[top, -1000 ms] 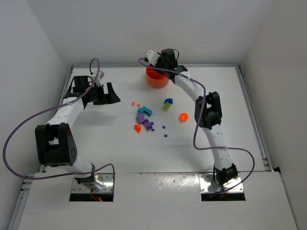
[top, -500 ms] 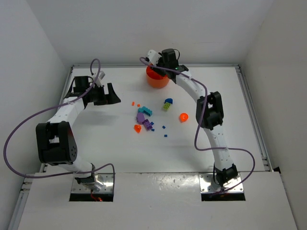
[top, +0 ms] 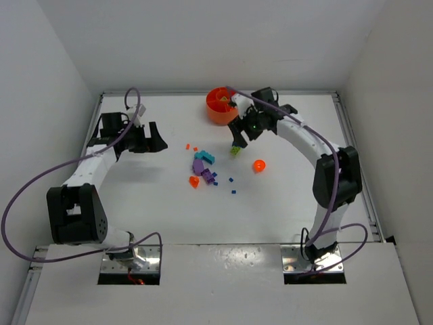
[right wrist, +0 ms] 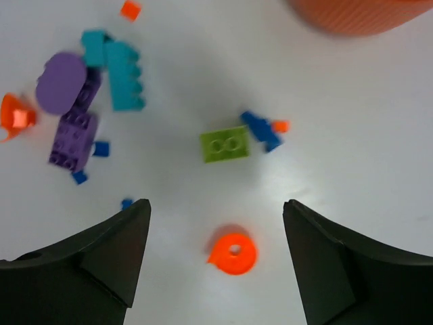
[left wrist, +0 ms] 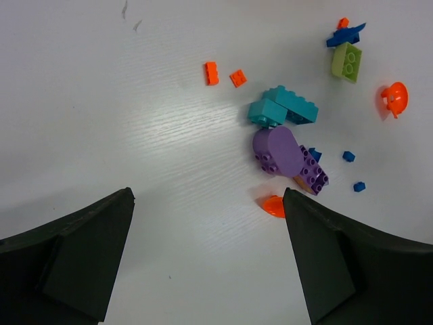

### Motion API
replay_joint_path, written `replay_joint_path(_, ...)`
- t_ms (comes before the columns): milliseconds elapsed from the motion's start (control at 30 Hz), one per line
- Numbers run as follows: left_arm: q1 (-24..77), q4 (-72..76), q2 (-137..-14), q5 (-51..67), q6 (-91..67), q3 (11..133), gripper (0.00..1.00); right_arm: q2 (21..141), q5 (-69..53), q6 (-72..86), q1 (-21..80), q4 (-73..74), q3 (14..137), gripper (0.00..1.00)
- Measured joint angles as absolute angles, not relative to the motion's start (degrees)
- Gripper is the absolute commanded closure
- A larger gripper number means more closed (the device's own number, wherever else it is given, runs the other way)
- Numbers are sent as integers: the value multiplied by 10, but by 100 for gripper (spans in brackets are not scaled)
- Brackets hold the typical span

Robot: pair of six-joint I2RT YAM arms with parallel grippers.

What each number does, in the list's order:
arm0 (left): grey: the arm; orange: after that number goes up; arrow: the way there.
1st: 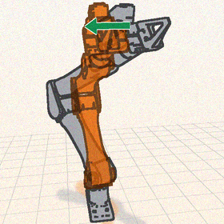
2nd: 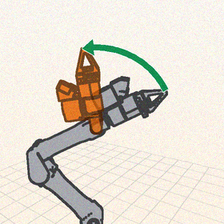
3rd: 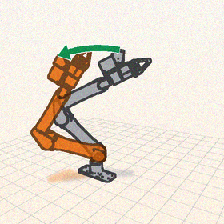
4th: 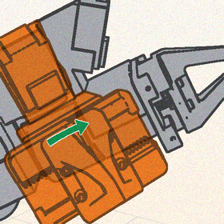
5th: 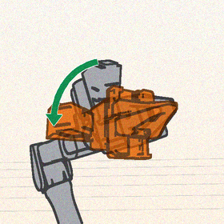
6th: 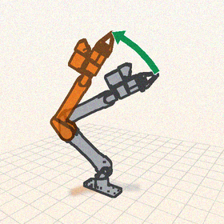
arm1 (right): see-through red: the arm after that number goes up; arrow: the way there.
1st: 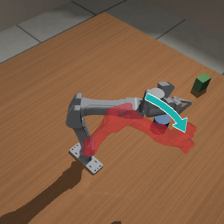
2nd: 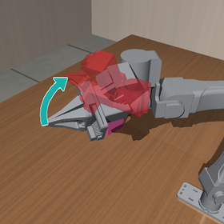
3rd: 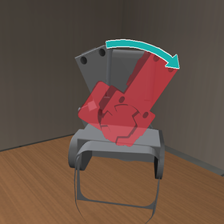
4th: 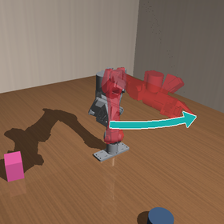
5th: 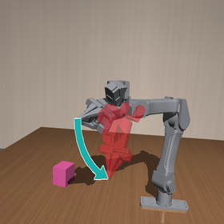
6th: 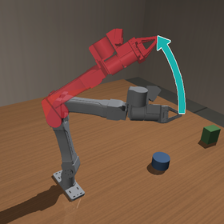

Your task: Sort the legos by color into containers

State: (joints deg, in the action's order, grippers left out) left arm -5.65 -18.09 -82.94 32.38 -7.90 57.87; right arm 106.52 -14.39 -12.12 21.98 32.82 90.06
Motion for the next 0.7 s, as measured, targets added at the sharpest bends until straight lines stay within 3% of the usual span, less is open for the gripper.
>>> replay_joint_path(133, -58, -182, -811, 323, -75, 577, 2, 1071, -183, -91, 232, 326, 812, 19)
replay_joint_path(300, -61, -191, -799, 322, -62, 577, 2, 1092, -193, -84, 237, 315, 795, 16)
replay_joint_path(700, -61, -194, -787, 319, -54, 559, 2, 1090, -70, -101, 288, 180, 704, 17)
